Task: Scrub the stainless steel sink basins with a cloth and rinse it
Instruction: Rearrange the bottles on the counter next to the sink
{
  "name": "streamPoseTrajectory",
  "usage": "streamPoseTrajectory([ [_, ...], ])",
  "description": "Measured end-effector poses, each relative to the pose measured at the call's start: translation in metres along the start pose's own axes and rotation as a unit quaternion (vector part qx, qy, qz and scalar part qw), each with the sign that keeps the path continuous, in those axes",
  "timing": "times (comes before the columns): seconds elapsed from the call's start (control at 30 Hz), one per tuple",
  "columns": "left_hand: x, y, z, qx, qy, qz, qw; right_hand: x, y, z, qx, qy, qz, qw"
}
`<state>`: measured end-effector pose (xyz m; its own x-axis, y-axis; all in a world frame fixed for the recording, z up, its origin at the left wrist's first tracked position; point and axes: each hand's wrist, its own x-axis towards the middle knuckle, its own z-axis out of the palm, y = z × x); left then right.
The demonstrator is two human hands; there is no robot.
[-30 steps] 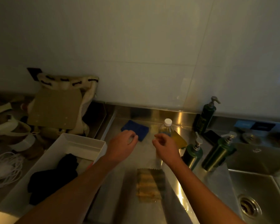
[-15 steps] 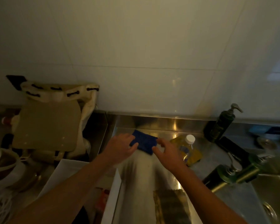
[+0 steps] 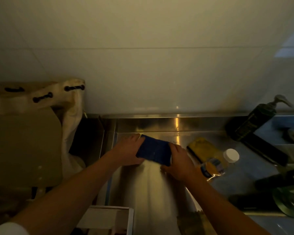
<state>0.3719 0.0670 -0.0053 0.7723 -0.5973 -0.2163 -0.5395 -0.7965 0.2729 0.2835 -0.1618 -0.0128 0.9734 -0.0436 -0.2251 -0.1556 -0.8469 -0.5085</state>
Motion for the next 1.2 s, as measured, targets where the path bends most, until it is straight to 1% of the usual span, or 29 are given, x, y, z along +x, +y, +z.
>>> streamPoseTrajectory([
  [0.1,0.010,-0.004,0.010,-0.020,-0.021,0.001,1.000,0.008,0.007,0.012,-0.033,0.004,0.009,0.999],
  [0.17,0.018,-0.005,0.017,0.006,-0.019,-0.007,1.000,0.013,0.009,0.015,-0.034,0.026,0.010,0.999],
  [0.23,0.025,-0.007,0.021,0.033,-0.002,-0.021,0.999,0.022,0.008,0.015,-0.024,0.054,0.009,0.998],
  [0.33,0.032,-0.009,0.022,0.063,0.025,-0.041,0.997,0.040,0.005,0.014,-0.042,0.079,-0.004,0.996],
  [0.47,0.035,-0.008,0.026,0.089,0.043,-0.052,0.994,0.054,0.004,0.013,-0.059,0.071,-0.003,0.996],
  [0.57,0.035,-0.004,0.026,0.090,0.034,-0.062,0.993,0.051,0.007,0.012,-0.077,0.059,-0.011,0.995],
  [0.67,0.030,0.003,0.017,0.098,0.016,-0.078,0.992,0.042,0.006,0.006,-0.036,0.051,-0.003,0.998],
  [0.73,0.024,0.009,0.009,0.098,0.020,-0.089,0.991,0.035,0.001,0.001,-0.002,0.054,-0.006,0.999],
  [0.87,0.007,0.030,-0.011,0.104,0.056,-0.093,0.989,0.016,-0.012,-0.015,0.019,0.076,-0.040,0.996],
  [1.03,-0.028,0.066,-0.030,0.080,0.069,-0.112,0.988,-0.022,-0.021,-0.030,0.038,0.083,-0.064,0.994],
  [1.13,-0.057,0.095,-0.033,0.047,0.123,-0.112,0.985,-0.056,-0.018,-0.037,0.037,0.079,-0.069,0.994],
  [1.2,-0.079,0.118,-0.034,0.032,0.186,-0.090,0.978,-0.077,-0.014,-0.043,0.045,0.083,-0.072,0.993],
])
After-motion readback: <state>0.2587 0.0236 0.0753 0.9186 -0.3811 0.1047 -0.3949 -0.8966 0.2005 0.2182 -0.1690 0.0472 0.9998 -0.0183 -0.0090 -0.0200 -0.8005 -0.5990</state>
